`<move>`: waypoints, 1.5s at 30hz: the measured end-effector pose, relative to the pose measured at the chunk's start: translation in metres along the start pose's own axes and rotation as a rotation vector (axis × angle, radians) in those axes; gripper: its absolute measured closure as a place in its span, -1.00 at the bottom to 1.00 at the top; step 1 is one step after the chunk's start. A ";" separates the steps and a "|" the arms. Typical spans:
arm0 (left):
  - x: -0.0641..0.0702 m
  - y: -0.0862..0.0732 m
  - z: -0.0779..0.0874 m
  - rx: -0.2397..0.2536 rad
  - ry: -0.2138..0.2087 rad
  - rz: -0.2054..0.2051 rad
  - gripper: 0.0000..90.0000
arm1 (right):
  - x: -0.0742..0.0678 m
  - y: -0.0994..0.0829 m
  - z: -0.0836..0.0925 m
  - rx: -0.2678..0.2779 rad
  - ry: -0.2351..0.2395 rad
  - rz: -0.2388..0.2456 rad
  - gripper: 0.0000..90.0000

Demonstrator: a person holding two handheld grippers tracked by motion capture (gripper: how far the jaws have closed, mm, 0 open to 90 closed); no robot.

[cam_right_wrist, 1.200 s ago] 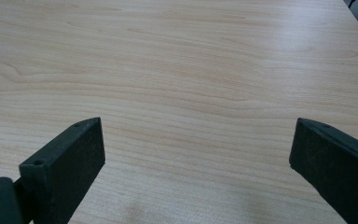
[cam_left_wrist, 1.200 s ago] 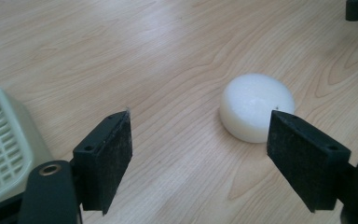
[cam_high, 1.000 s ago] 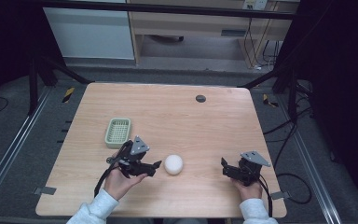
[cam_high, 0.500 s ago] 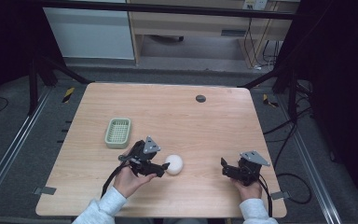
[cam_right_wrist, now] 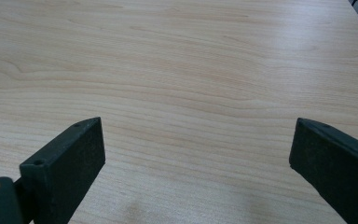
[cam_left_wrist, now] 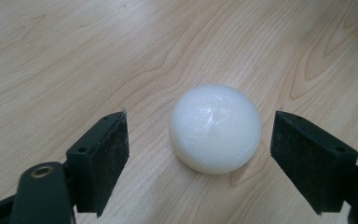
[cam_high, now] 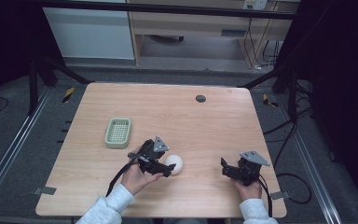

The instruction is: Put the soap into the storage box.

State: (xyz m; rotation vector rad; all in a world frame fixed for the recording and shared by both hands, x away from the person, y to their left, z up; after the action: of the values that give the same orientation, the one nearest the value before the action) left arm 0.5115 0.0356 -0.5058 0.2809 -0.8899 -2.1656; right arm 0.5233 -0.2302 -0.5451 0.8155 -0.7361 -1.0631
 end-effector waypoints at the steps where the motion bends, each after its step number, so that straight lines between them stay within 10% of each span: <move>1: 0.000 0.000 -0.002 -0.001 -0.002 -0.002 -0.58 | 0.000 0.000 0.000 0.000 -0.001 0.000 -0.92; 45: 0.009 -0.011 -0.051 -0.158 -0.001 -0.020 -0.62 | 0.000 -0.001 -0.001 -0.012 0.003 -0.001 -0.92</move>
State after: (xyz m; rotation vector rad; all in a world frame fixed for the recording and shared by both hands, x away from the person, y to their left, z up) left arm 0.5226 0.0083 -0.5503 0.2106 -0.7145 -2.2399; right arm 0.5233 -0.2299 -0.5463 0.8072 -0.7267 -1.0659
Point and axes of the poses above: each handheld gripper's, and its own axes: z roughly backward along the jaws, y roughly out of its top, x roughly to its right, the point moved 9 cm from there along -z, roughly forward along the jaws, and after that the axes turned 10 degrees about z, right-handed, at the moved point
